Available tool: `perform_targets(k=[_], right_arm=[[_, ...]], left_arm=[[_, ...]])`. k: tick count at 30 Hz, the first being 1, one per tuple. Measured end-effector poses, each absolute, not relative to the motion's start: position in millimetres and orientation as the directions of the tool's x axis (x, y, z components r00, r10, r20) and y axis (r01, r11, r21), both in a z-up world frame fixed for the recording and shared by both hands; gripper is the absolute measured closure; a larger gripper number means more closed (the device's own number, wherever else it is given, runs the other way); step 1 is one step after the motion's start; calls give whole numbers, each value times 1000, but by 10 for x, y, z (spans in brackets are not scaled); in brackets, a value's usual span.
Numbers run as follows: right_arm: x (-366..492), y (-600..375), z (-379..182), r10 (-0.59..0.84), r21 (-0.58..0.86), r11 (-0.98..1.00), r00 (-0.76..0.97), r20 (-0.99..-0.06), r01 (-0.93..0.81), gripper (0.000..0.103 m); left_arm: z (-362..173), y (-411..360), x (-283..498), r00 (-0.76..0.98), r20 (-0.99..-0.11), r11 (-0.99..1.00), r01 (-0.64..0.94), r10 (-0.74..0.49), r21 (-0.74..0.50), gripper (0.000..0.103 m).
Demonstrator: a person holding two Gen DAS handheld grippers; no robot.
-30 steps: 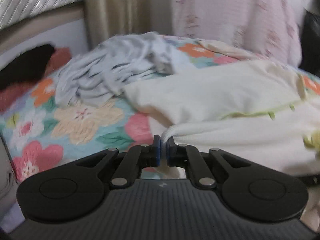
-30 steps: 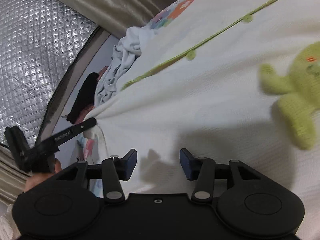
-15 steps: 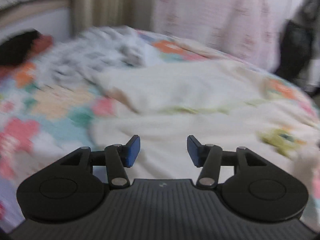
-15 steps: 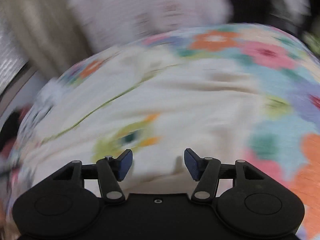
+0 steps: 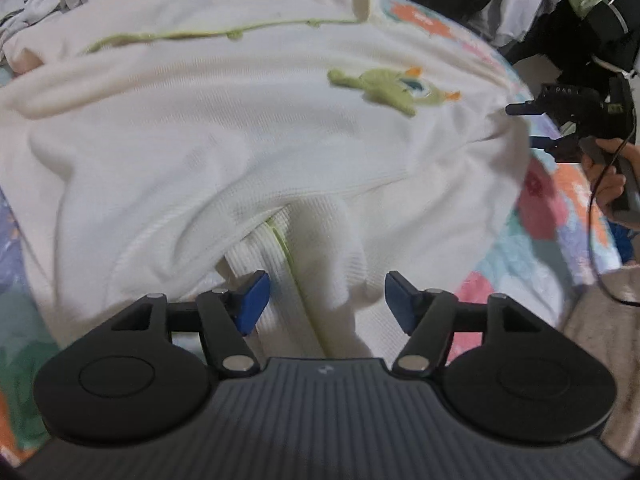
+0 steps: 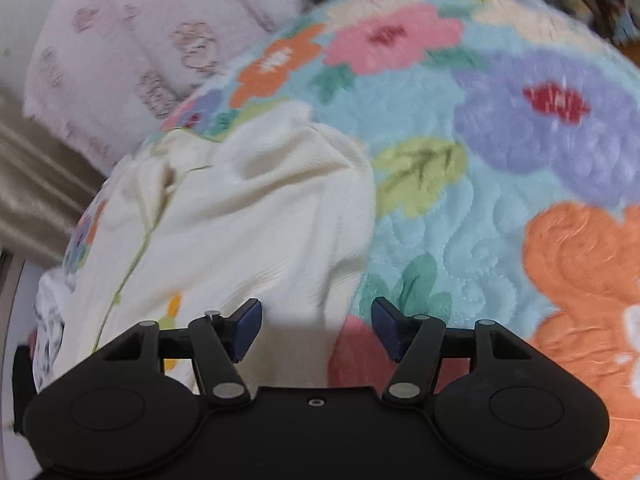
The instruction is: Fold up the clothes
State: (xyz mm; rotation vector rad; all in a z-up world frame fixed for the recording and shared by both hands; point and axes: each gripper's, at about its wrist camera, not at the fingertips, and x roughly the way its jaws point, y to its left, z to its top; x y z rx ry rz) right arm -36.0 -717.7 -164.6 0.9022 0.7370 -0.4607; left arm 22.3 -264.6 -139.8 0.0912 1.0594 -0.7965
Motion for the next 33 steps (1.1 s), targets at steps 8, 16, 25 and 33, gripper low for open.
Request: perform_targets(k=[8, 16, 25, 33], right_arm=[[-680, -6990, -1116, -212, 464, 696, 773, -598, 549, 96], [-692, -6969, -1258, -273, 258, 716, 600, -752, 649, 97], [-885, -7164, -1342, -283, 287, 629, 556, -781, 723, 85], [-1022, -7327, -1395, -235, 420, 536, 607, -759, 732, 55]], left_arm=[[-941, -2081, 94, 160, -661, 649, 455, -733, -610, 100], [-1223, -2260, -378, -19, -776, 682, 463, -631, -566, 99], [-807, -2184, -423, 243, -782, 713, 619, -574, -330, 57], [-912, -2174, -153, 501, -802, 773, 629, -324, 81, 49]])
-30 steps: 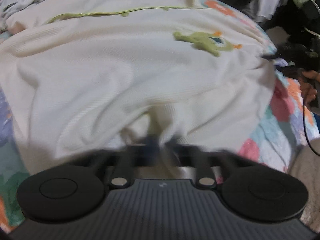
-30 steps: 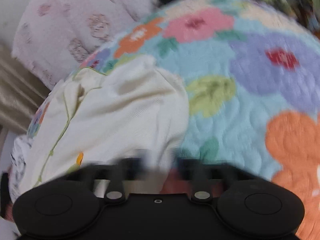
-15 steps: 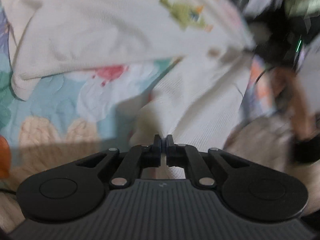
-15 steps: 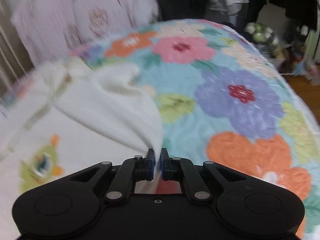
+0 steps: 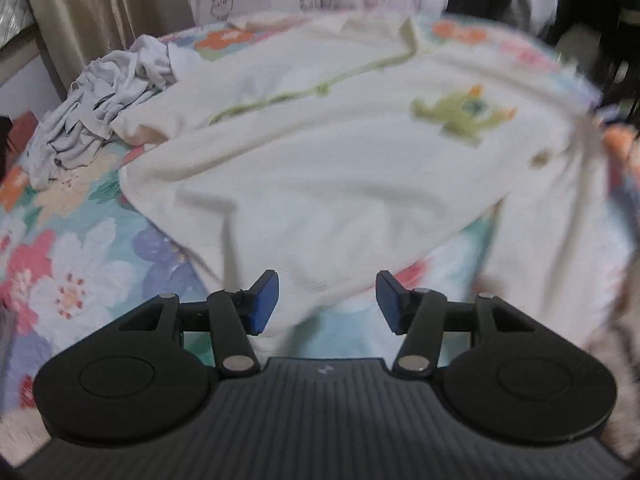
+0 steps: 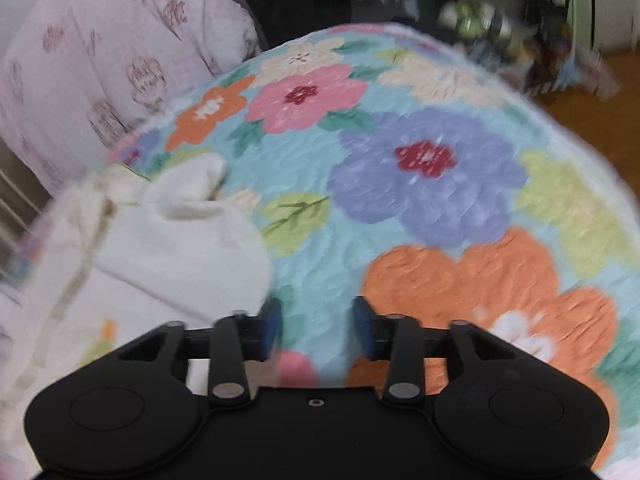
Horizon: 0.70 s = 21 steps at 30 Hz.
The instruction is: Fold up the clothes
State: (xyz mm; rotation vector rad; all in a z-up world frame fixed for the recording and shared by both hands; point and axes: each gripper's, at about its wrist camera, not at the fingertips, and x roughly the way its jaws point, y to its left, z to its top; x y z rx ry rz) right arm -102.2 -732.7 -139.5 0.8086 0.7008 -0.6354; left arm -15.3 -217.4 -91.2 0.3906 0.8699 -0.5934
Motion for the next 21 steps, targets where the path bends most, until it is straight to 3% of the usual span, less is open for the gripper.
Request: perform_targets(k=[3, 5, 7, 8, 10, 11, 12, 15, 16, 19, 21], right_arm=[[-1067, -7367, -1467, -146, 544, 485, 676, -722, 685, 54], [-1037, -7368, -1492, -114, 570, 481, 692, -712, 666, 54], [-980, -7353, -1505, -83, 585, 496, 706, -704, 642, 54], [-950, -7345, -1510, -67, 592, 503, 712, -699, 629, 54], [-802, -7235, -1478, -33, 572, 565, 709, -705, 595, 52], [-728, -7181, -1461, -17, 560, 595, 706, -708, 576, 46], [-663, -7131, -1463, -29, 523, 626, 687, -726, 579, 41], [-484, -7014, -1497, -73, 407, 697, 624, -778, 590, 39], [-435, -6996, -1529, -91, 370, 710, 599, -796, 599, 41], [-440, -6977, -1486, -156, 314, 741, 608, -779, 593, 98], [-570, -6937, -1288, -248, 296, 749, 665, -704, 592, 98]], left_arm=[[-1115, -2191, 31, 503, -838, 831, 545, -214, 115, 47], [-1137, -2047, 164, 507, -838, 881, 468, -203, 70, 46], [-1182, -1922, 249, 501, -817, 902, 429, -285, -51, 38], [-1229, -1879, 280, 486, -809, 899, 423, -329, -112, 29], [-1369, -1916, 310, 415, -836, 889, 425, -359, -171, 26], [-1416, -1946, 301, 402, -842, 887, 427, -361, -176, 27], [-1428, -1971, 276, 421, -833, 886, 436, -357, -159, 33], [-1418, -2047, 236, 480, -806, 878, 468, -345, -97, 95], [-1370, -2047, 226, 494, -795, 877, 471, -352, -96, 97], [-1109, -2017, 92, 585, -726, 874, 484, -363, -47, 98], [-788, -1937, -120, 676, -632, 866, 499, -380, 13, 98]])
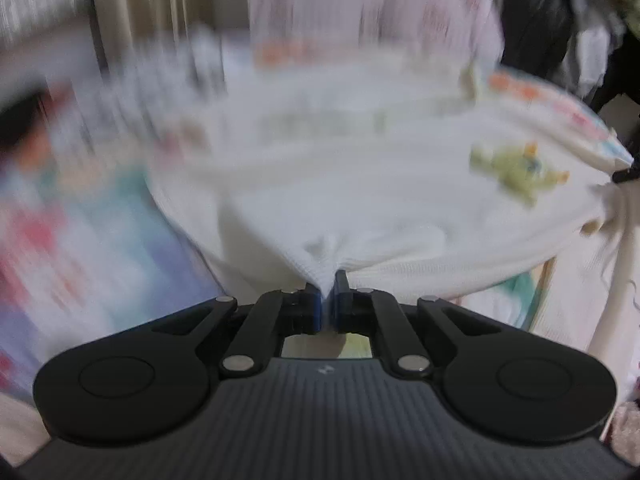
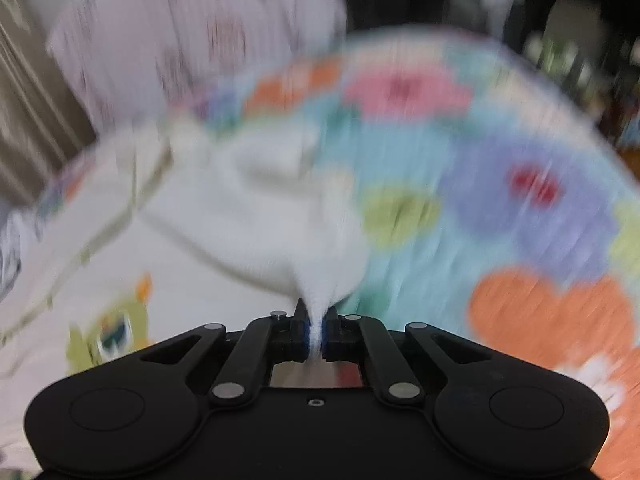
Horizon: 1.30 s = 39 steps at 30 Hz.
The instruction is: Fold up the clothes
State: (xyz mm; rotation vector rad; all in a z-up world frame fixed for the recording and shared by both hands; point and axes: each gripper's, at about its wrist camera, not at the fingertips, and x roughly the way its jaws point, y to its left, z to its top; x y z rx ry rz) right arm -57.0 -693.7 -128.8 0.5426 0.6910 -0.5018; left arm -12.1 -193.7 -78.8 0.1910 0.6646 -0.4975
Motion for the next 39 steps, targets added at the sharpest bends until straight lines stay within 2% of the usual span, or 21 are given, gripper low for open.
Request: perform_targets(k=[1, 3, 5, 8, 9, 14, 16, 18, 20, 25, 27, 28, 32, 34, 35, 37, 39], right_arm=[[-634, -6921, -1192, -278, 291, 755, 689, -669, 588, 98], [-709, -6894, -1080, -332, 273, 744, 692, -640, 610, 98], [-686, -6873, -1104, -336, 240, 748, 665, -667, 618, 98], [-657, -6863, -1162, -331, 211, 749, 631, -702, 628, 98], [-649, -6863, -1184, -328, 204, 749, 621, -712, 630, 98], [-849, -6735, -866, -441, 195, 737, 679, -587, 648, 99], [-789, -6654, -880, -478, 100, 746, 633, -608, 659, 99], [-630, -6707, -1108, -427, 35, 761, 542, -723, 647, 98], [-584, -6808, -1335, -366, 47, 756, 481, -797, 653, 98], [-742, -6895, -1218, -442, 19, 709, 466, -766, 705, 97], [-777, -6945, -1237, -428, 49, 698, 470, -772, 715, 97], [-787, -6957, -1245, -430, 46, 691, 461, -776, 721, 94], [-852, -7013, -1197, -461, 79, 640, 464, -756, 764, 64], [-937, -7035, -1114, -498, 95, 604, 468, -730, 791, 56], [-979, -7057, -1084, -508, 112, 593, 478, -717, 798, 54], [-1064, -7101, -1024, -527, 146, 569, 495, -690, 809, 53], [-1143, -7166, -979, -517, 219, 554, 538, -666, 803, 53]], left_arm=[[-678, -1885, -175, 673, -619, 862, 507, -406, -13, 98], [-608, -1769, -175, 587, -664, 852, 502, -463, -150, 98], [-706, -1728, -166, 511, -712, 843, 494, -481, -215, 98], [-900, -1835, -266, 526, -744, 845, 525, -413, -98, 98], [-926, -1863, -283, 526, -745, 845, 527, -410, -93, 98], [-599, -1842, -428, 600, -672, 835, 549, -433, -48, 100], [-545, -1807, -416, 582, -689, 840, 538, -431, -70, 100], [-691, -1824, -381, 547, -741, 848, 527, -390, -58, 100], [-860, -1853, -358, 509, -788, 854, 519, -347, -40, 100], [-1079, -1865, -360, 415, -835, 855, 504, -362, -120, 100], [-1104, -1869, -371, 414, -845, 858, 504, -337, -96, 99], [-1121, -1871, -369, 411, -853, 862, 500, -321, -83, 99], [-1080, -1838, -337, 387, -860, 860, 499, -332, -108, 96], [-964, -1817, -339, 385, -846, 850, 509, -369, -139, 89], [-906, -1807, -339, 384, -838, 844, 514, -387, -154, 86], [-737, -1778, -308, 395, -811, 832, 522, -433, -190, 69], [-572, -1792, -207, 412, -785, 821, 533, -463, -205, 61]])
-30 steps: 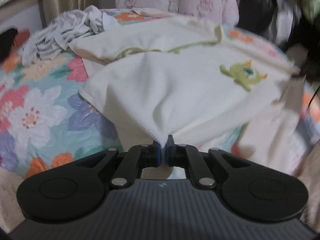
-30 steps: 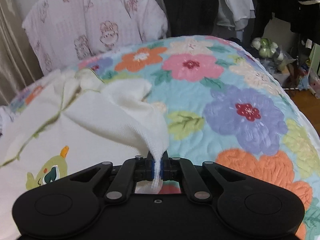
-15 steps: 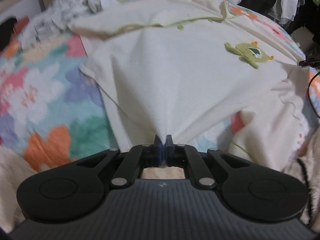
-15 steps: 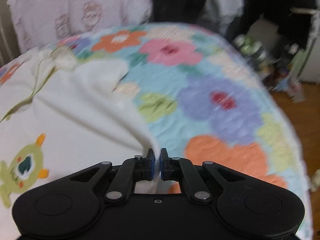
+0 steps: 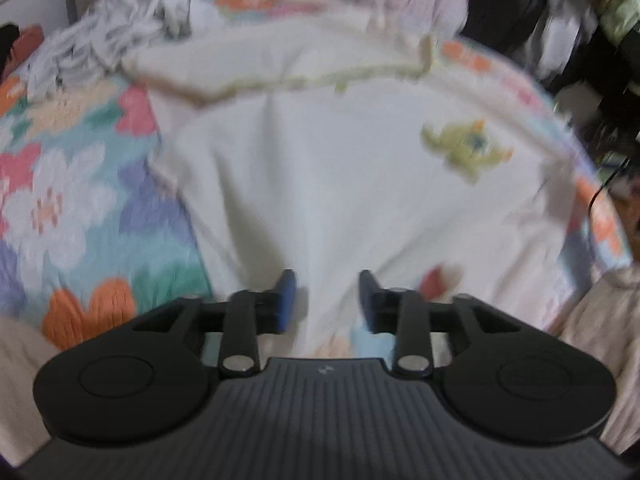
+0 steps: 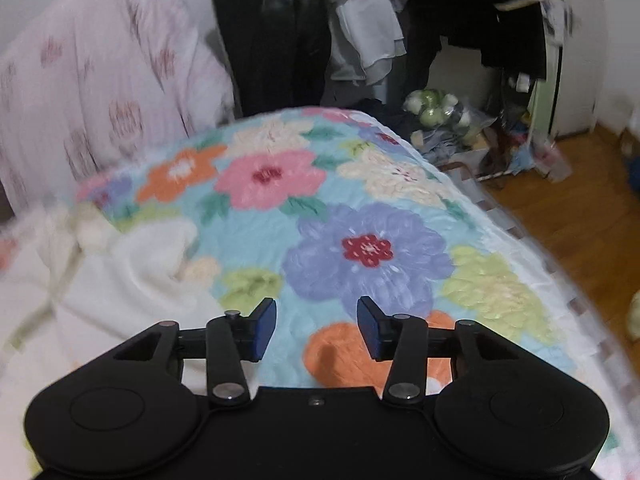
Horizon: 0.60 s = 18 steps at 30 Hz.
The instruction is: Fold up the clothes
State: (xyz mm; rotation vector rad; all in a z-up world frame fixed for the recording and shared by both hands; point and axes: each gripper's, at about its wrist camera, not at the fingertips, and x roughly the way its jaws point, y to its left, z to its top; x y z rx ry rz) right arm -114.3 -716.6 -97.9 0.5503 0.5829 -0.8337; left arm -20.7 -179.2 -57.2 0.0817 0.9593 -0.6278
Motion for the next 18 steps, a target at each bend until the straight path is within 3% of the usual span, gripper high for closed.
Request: perform_targets(k=[4, 6, 13, 18], right_arm=[[-983, -7395, -1097, -285, 496, 570, 724, -629, 655, 53], [-771, -7443, -1181, -182, 556, 586, 765, -618, 589, 53], [-61, -7723, -1378, -201, 429, 682, 716, -669, 593, 52], [349, -8025, -1643, -17, 571, 628, 743, -669, 529, 52]], left_arm=[[-385, -1966, 138, 426, -766, 808, 555, -481, -199, 61], [-343, -2171, 383, 420, -764, 802, 561, -490, -206, 61], [-184, -3343, 1176, 424, -715, 727, 666, -556, -170, 61], [-179, -4266, 1739, 431, -684, 662, 743, -589, -101, 58]])
